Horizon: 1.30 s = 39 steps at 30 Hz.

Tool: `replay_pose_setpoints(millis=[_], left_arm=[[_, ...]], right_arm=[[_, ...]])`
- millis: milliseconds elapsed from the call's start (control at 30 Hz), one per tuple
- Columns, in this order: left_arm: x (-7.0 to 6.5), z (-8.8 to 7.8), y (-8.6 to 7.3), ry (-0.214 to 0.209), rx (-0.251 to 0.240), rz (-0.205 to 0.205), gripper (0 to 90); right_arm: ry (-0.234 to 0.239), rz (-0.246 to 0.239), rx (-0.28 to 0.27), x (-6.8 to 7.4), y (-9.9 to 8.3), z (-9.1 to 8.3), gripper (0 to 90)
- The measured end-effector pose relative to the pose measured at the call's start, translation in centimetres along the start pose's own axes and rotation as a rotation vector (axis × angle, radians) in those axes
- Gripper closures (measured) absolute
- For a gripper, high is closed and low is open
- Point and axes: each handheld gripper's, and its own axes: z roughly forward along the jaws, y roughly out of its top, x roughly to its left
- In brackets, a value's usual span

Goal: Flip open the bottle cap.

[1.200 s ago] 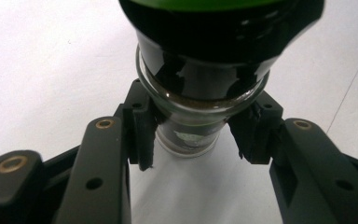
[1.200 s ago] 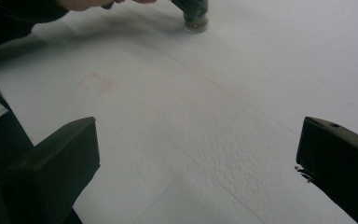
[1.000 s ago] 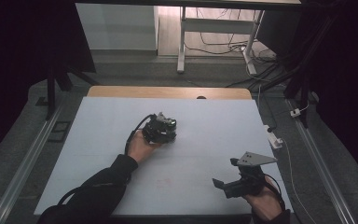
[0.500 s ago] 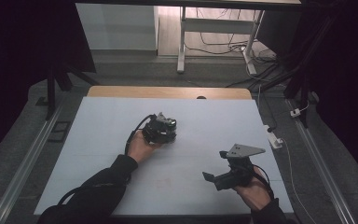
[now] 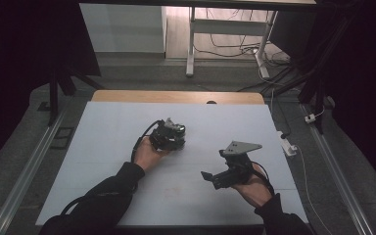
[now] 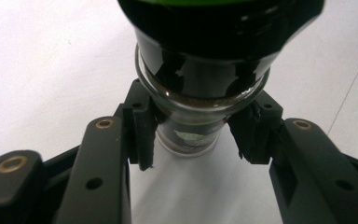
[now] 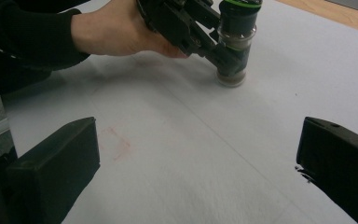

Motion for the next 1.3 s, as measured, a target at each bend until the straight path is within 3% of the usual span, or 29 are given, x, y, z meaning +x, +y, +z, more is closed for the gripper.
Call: replay_pose_setpoints(millis=[400,1100,1300], left_arm=[[0.0,0.0,0.0,-0.001,0.000,0.000,54.1],[0.0,0.0,0.0,-0.001,0.000,0.001,54.1],[0.0,0.0,0.0,-0.001,0.002,0.001,54.1]], right_arm=[[0.004,0.002,0.034,-0.9,1.9,3.1,0.0],[-0.036,-0.010,0.078,-2.5,4.2,8.3,0.6],[-0.029,-0.031,0.040,-2.9,4.8,8.5,25.6]])
